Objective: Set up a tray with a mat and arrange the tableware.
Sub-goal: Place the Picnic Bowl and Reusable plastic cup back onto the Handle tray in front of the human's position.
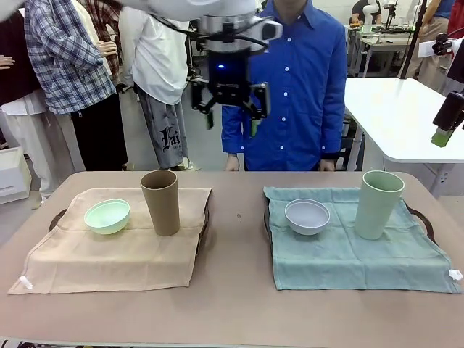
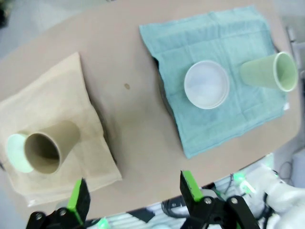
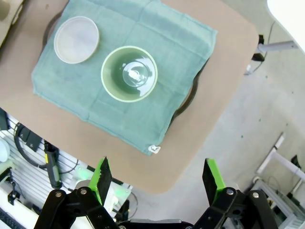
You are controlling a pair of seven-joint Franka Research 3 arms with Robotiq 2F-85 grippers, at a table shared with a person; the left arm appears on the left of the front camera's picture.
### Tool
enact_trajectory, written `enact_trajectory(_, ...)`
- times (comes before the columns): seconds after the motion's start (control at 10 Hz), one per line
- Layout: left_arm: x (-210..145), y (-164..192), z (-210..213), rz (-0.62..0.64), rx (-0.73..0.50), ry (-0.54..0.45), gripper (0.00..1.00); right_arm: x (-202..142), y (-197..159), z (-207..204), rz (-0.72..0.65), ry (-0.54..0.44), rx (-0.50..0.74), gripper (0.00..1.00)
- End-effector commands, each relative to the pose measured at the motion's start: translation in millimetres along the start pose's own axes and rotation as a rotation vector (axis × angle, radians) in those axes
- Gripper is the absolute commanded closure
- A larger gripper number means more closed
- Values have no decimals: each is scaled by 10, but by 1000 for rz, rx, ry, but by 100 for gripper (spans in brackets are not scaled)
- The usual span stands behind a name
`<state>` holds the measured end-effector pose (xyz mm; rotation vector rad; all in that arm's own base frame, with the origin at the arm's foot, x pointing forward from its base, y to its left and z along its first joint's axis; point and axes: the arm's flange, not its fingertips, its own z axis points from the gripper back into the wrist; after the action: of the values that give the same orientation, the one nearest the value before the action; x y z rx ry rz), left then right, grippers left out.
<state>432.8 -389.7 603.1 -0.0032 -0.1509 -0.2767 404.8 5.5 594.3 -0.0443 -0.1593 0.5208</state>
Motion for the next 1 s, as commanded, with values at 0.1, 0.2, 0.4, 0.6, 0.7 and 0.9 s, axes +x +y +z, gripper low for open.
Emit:
enact_trajectory(0.1, -564, 806, -88, 78, -66, 1, 0, -227, -176, -108, -164, 88, 78, 0)
enact_trajectory(0.2, -656, 1004, -126, 112, -79, 2, 0, -387, -369, -201, -236, 126, 100, 0)
enact_trajectory(0.4, -882, 1474, -126, 209, -152, -20, 0, -795, -622, -253, -328, 141, 131, 0)
enact_trajectory(0.6, -1063, 1960, -78, 343, -258, -61, 0, -1092, -875, -250, -363, 78, 279, 0)
enact_trajectory(0.7, -1236, 2223, 42, 413, -342, -71, 0, -1206, -950, -225, -387, -2, 451, 0)
enact_trajectory(0.9, -1406, 2636, 148, 486, -496, -80, 0, -1341, -1097, -251, -421, -122, 700, 0)
